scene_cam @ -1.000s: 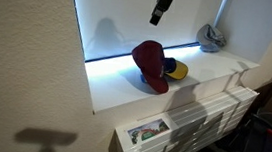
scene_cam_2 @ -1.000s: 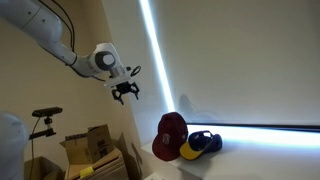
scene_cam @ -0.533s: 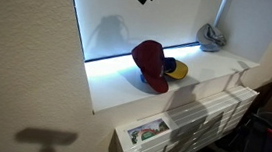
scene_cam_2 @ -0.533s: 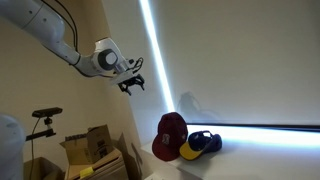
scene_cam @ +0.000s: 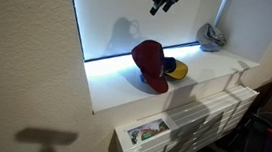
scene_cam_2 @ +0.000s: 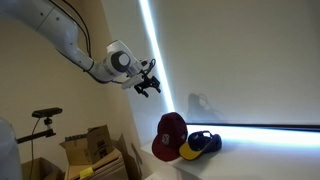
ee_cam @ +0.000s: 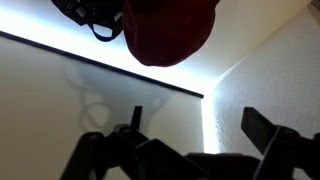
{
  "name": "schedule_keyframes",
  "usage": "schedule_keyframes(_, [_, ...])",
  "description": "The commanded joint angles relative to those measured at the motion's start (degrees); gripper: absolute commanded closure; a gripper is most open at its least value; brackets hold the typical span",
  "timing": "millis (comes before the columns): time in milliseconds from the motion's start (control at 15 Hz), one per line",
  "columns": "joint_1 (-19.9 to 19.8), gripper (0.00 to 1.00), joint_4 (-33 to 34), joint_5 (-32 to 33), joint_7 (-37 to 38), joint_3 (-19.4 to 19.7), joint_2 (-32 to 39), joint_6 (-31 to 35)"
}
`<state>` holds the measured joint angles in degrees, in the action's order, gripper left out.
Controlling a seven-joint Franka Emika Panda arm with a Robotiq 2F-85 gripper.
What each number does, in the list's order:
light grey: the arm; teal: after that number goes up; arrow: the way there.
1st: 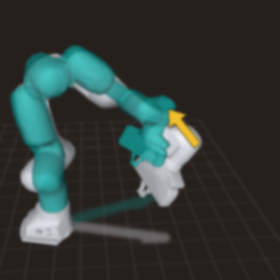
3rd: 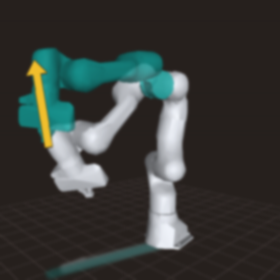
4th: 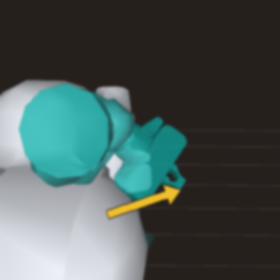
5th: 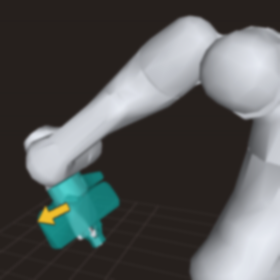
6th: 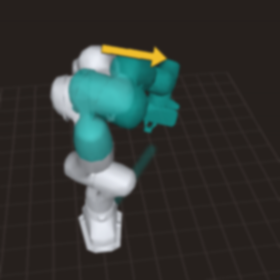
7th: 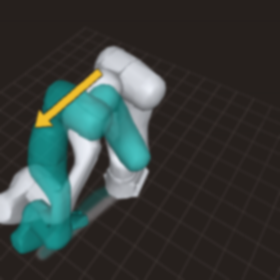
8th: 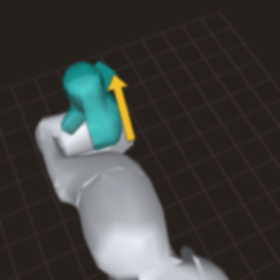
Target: Place the maroon on the windowsill
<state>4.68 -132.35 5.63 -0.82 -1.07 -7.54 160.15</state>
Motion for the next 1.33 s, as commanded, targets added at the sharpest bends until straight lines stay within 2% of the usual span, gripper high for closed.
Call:
schedule_keyframes(0, [-0.7, 0.0, 0.1, -0.4, -0.3, -0.9, -0.1, -0.1])
schedule_keyframes(133, [-0.4, 0.0, 0.1, -0.5, -0.3, -1.3, -0.4, -0.1])
schedule_keyframes(333, [1.4, 0.0, 3.5, -8.1, -6.1, 0.0, 6.8, -0.1])
schedule_keyframes(467, [0.2, 0.0, 4.2, -9.1, -5.7, -0.4, 10.7, 0.8])
schedule_keyframes(533, [0.1, 0.0, 1.4, -7.3, -3.8, -1.2, 5.5, -0.1])
schedule_keyframes(800, [-0.2, 0.0, 3.6, -7.5, -3.7, -1.1, 10.8, 0.8])
schedule_keyframes(933, [0.9, 0.0, 2.6, 3.5, 9.2, 2.5, 10.9, 6.2])
schedule_keyframes(1067, [1.3, 0.0, 3.8, 12.3, 19.3, 6.5, 11.5, 6.6])
schedule_keyframes(1133, [0.8, 0.0, 3.5, 7.0, 13.1, 3.4, 10.9, 5.1])
schedule_keyframes(1267, [0.7, 0.0, 3.5, 11.1, 17.7, 5.9, 10.9, 5.6])
